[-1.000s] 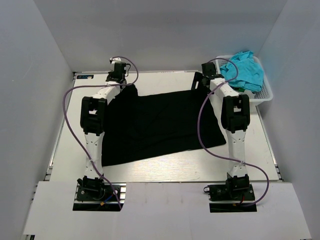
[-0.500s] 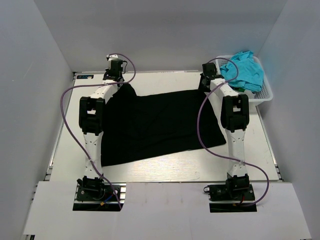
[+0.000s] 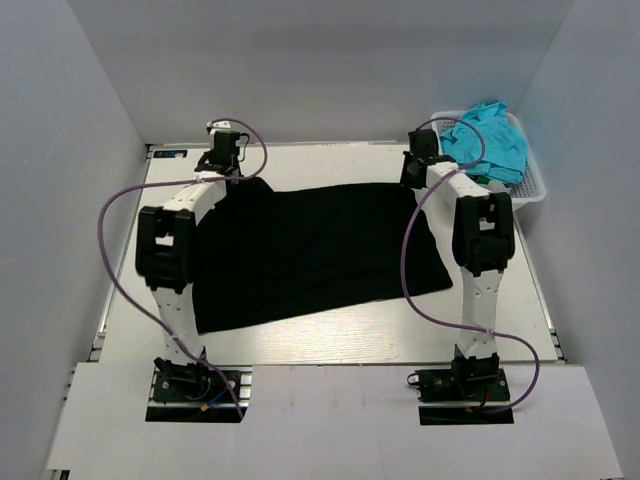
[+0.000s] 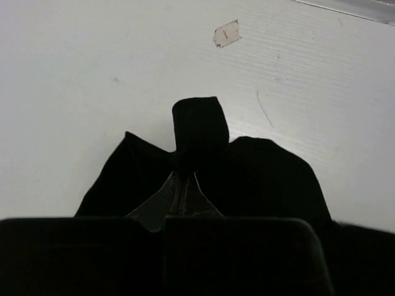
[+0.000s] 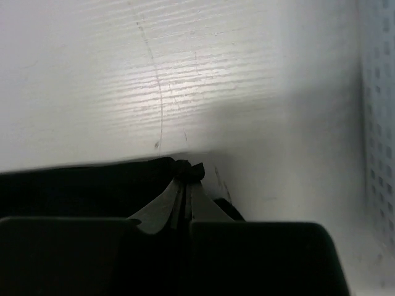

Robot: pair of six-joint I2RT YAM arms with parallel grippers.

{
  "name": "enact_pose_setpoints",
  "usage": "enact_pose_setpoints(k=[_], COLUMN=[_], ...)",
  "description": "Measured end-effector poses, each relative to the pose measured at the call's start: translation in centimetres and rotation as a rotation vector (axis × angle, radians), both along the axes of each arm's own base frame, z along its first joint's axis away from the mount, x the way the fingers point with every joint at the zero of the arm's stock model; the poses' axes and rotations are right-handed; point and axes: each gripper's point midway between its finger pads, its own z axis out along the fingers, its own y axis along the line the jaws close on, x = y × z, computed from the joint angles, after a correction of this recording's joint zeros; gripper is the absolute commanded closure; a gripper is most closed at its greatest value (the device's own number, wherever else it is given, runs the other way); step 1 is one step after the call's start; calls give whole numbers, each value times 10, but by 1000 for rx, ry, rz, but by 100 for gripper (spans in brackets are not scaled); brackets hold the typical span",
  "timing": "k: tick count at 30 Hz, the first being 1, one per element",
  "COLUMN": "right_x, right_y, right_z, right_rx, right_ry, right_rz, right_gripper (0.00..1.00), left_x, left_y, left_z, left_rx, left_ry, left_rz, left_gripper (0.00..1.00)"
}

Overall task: Fold and stack the t-shirts
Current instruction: Grap the side of the flattened tshirt furthest away from the robot with both arms, then fold the other side of the tshirt into a rectangle

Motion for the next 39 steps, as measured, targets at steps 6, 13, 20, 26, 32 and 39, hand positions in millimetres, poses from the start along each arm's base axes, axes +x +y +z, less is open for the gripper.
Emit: enact_pose_setpoints(k=[6,13,20,26,32,39], right_x=[-19,-51,-73,-88,-98,-122], right_y=[-2,-6,-10,-13,-14,-17], right_z=[49,52,43,49,52,46], right_rx=[24,39,37,41,47,55], right_ry=[-86,-82,-48,-49,-49,-30], right_rz=[4,3,-1,-5,-4,-4], right_gripper=[100,100,100,100,100,100], left_x=[-61,-138,-234,-296,-324,-352], left_y=[-5,-10,-25,-35,-32,-28], left_z=[48,47,19,2,24,11], left_rx=[-125,-269,-405,-490,-544,-563], left_ry=[-44,36,177,291,258,320], left_rz=[42,120,106,126,165,224], left_gripper=[100,100,100,100,100,100])
